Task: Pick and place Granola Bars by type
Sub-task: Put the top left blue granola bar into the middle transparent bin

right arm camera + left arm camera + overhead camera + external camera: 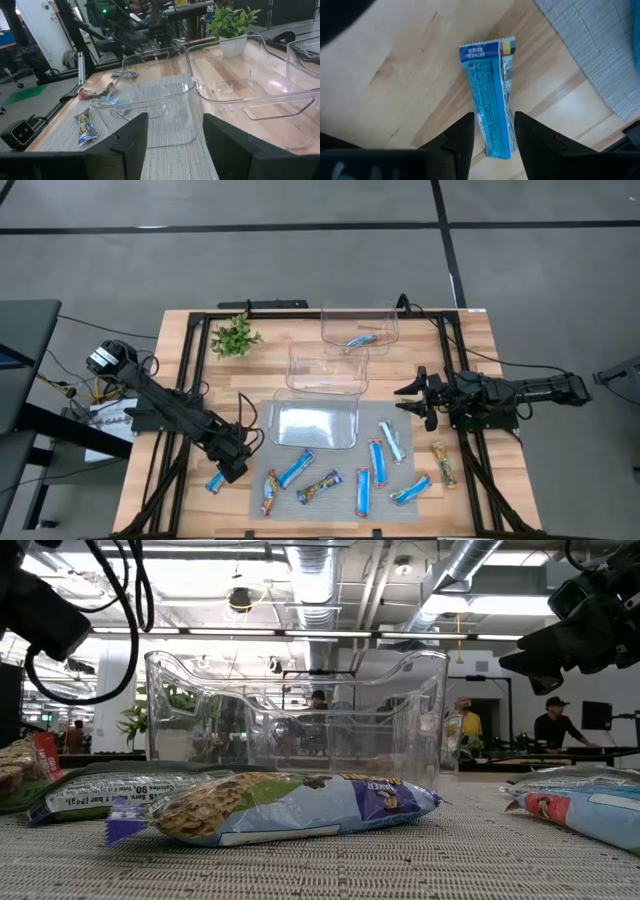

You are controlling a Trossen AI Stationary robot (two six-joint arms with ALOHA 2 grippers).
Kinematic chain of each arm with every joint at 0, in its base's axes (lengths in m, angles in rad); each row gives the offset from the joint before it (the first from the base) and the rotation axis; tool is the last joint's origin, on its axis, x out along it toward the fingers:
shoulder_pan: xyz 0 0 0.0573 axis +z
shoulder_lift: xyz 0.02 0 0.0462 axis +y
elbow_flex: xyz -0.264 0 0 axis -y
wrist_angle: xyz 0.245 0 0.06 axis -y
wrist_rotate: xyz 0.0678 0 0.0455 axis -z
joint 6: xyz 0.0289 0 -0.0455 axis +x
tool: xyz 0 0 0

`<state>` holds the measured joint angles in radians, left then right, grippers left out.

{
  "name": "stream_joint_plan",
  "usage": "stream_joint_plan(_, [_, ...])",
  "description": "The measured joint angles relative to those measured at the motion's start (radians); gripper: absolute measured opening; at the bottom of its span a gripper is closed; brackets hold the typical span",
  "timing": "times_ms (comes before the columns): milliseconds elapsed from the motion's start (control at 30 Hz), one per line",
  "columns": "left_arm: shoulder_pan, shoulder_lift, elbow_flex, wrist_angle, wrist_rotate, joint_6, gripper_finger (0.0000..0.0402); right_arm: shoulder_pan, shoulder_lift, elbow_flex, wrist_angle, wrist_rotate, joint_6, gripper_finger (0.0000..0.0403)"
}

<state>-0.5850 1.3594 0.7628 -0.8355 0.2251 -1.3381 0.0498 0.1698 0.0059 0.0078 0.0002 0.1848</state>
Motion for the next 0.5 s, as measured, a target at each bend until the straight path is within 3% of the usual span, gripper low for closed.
stream_joint_plan(200, [-0.013, 0.0, 0.0, 0.001, -0.007, 0.024, 0.0142, 0.0, 0.0, 0.0, 0.0, 0.0, 0.0, 0.0184])
stream_joint_plan(500, [-0.037, 0.035, 0.0, 0.002, -0.027, 0.016, 0.0196, 0.0, 0.0, 0.0, 0.0, 0.0, 0.0, 0.0184])
